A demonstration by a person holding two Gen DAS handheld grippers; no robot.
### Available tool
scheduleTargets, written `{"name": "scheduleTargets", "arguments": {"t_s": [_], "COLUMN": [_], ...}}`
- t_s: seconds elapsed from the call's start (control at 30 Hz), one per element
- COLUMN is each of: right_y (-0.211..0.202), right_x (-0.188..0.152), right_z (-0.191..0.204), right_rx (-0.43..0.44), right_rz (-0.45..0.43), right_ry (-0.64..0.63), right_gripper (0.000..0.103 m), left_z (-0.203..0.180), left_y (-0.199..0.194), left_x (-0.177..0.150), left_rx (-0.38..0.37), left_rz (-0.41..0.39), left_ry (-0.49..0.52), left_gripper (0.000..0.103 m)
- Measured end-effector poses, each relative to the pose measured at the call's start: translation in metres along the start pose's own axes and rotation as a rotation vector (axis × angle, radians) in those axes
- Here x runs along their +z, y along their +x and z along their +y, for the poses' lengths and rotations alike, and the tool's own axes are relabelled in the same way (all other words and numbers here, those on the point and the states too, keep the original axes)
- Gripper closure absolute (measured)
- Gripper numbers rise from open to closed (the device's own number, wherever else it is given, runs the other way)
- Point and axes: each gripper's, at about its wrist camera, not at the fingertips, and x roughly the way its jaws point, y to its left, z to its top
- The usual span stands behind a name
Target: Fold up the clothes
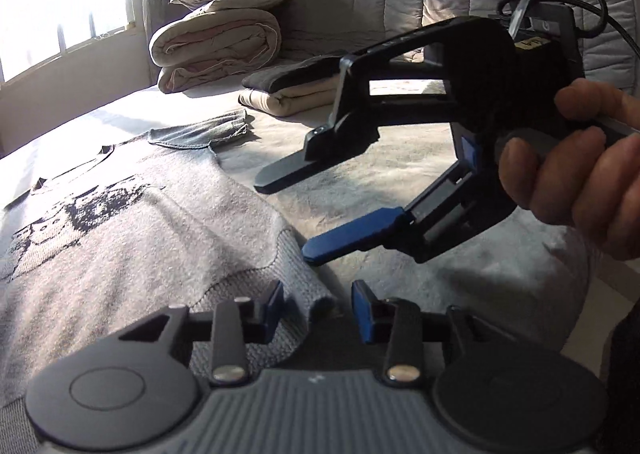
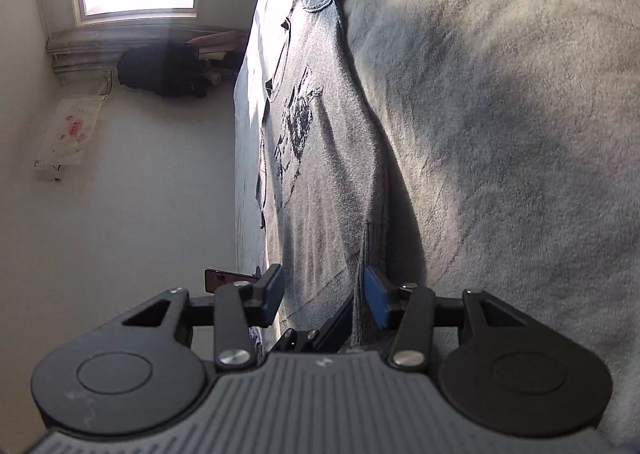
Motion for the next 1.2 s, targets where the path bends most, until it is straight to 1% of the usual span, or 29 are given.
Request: {"name": "scheduleTargets", "arguments": {"t_s": [0.07,0.1,0.17,0.23,0.3,0.37,0.4,0.5,0.63,0.7,0.77,0.87,1.0,1.03,1.07,1.1,1.13,1.2], "right_y": [0.001,0.002,0.003,0.004,0.005,0.007,0.008,0.014,0.026,0.034,0.042,0.051,0.062,0.065,0.069,0.073,0.075,0.078], "right_x": [0.002,0.004,0.006,0.008,0.011,0.013,0.015,0.021,0.033,0.040,0.049,0.061,0.075,0.079,0.083,0.087,0.091,0.099], "right_z": [0.000,0.000,-0.001,-0.001,-0.001,-0.001,-0.003,-0.009,-0.017,-0.018,-0.019,-0.021,-0.019,-0.018,-0.017,-0.016,-0.015,-0.015], "right_rx": [-0.006,-0.009,-0.015,-0.021,-0.026,-0.032,-0.028,0.024,0.091,0.101,0.102,0.111,0.120,0.121,0.122,0.124,0.129,0.143], "right_rz": [-0.006,-0.008,-0.014,-0.020,-0.025,-0.031,-0.033,-0.051,-0.089,-0.114,-0.141,-0.170,-0.191,-0.193,-0.194,-0.195,-0.196,-0.200], "right_ry": [0.001,0.002,0.003,0.004,0.005,0.007,0.010,0.038,0.088,0.105,0.113,0.132,0.152,0.152,0.154,0.155,0.158,0.164], "right_gripper": [0.053,0.053,0.053,0.053,0.053,0.053,0.053,0.053,0.055,0.060,0.068,0.075,0.078,0.079,0.079,0.079,0.079,0.079], "left_z": [0.009,0.014,0.026,0.039,0.053,0.062,0.064,0.063,0.062,0.062,0.062,0.062,0.066,0.068,0.070,0.071,0.073,0.082], "left_y": [0.003,0.004,0.002,0.000,-0.006,-0.009,-0.010,-0.010,-0.006,-0.003,0.000,0.004,0.003,0.003,0.002,0.001,0.000,0.001], "left_x": [0.002,0.003,0.004,0.004,0.001,0.002,0.003,0.006,0.006,0.003,0.001,-0.002,-0.002,-0.001,-0.001,0.000,0.000,0.005], "left_rx": [0.021,0.021,-0.004,-0.057,-0.133,-0.195,-0.220,-0.257,-0.264,-0.263,-0.260,-0.248,-0.247,-0.249,-0.251,-0.253,-0.255,-0.225], "left_rz": [0.012,0.015,0.013,0.009,-0.010,-0.018,-0.017,-0.010,0.004,0.015,0.026,0.044,0.047,0.045,0.043,0.041,0.039,0.022], "left_ry": [-0.061,-0.096,-0.188,-0.295,-0.434,-0.515,-0.535,-0.549,-0.532,-0.522,-0.514,-0.492,-0.475,-0.472,-0.468,-0.465,-0.462,-0.461], "left_gripper": [0.096,0.096,0.097,0.097,0.098,0.098,0.098,0.098,0.098,0.097,0.097,0.097,0.095,0.088,0.076,0.072,0.069,0.069]}}
